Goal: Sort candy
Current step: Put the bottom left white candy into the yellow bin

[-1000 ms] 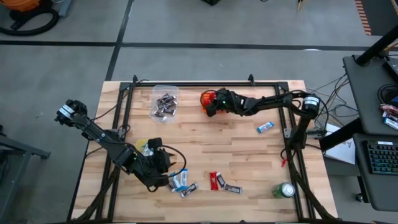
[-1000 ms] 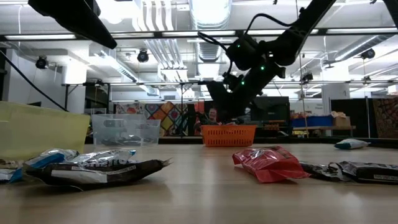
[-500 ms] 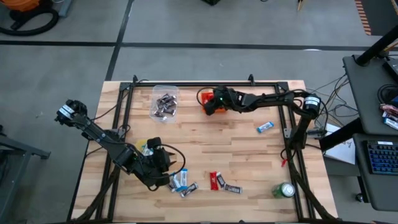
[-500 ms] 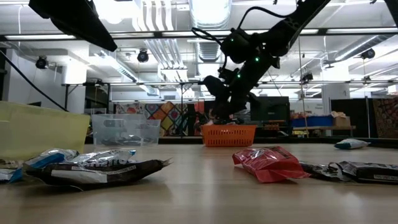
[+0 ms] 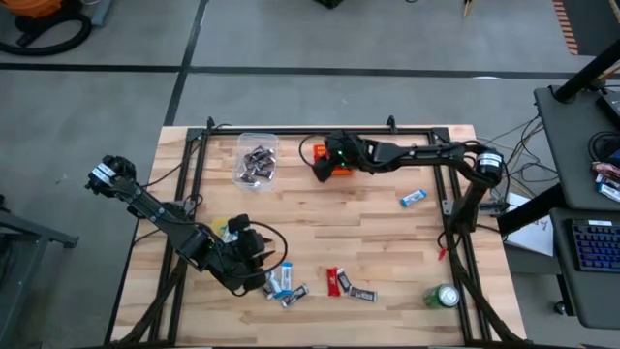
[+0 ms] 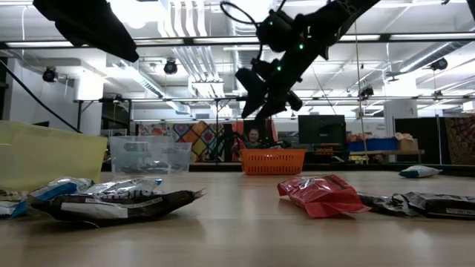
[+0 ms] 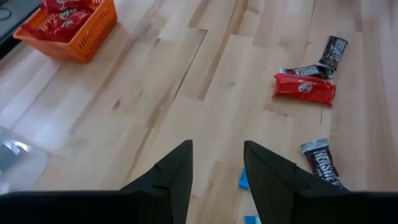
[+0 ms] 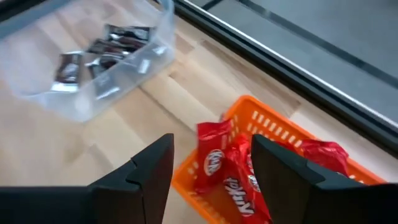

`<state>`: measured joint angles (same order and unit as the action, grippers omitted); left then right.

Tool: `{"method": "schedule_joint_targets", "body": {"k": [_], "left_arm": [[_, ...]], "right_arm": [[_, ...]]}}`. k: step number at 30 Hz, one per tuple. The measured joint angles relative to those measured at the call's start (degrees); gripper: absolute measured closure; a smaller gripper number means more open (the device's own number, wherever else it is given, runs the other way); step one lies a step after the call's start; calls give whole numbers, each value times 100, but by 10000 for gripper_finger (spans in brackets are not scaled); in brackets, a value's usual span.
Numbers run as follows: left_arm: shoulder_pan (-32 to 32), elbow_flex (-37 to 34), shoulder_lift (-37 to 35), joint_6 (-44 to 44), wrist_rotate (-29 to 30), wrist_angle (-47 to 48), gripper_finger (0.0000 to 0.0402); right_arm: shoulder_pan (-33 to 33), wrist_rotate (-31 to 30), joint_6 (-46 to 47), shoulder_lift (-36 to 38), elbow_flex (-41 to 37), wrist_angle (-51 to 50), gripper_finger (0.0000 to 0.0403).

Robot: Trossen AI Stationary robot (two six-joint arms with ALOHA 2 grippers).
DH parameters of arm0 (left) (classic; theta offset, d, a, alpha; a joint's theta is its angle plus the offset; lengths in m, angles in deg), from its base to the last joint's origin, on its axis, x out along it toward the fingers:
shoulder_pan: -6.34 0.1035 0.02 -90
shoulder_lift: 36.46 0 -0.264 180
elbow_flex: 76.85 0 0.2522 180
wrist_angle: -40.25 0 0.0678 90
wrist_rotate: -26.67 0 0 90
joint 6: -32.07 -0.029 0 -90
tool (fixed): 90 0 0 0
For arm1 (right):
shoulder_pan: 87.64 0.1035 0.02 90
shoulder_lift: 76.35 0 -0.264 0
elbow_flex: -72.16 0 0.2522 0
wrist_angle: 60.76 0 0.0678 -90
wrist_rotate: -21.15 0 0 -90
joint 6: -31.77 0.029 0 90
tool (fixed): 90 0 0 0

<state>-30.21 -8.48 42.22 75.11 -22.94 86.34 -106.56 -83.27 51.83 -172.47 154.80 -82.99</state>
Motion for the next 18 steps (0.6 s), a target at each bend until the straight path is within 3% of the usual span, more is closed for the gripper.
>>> {"method": "schedule_joint_targets", "body": {"k": [5,12,18], "left_arm": [[0,0,28,350,-3,-53,275],[-2,-4,507,384,-265,-449,275],[-2,159,1086,608,-528,-787,275]], "right_arm": [[270,116,-166,246,-20,-29,202],[831,868,-598,572,-148,-33,202],[1364,890,-875,659,-187,-27,202]]}}
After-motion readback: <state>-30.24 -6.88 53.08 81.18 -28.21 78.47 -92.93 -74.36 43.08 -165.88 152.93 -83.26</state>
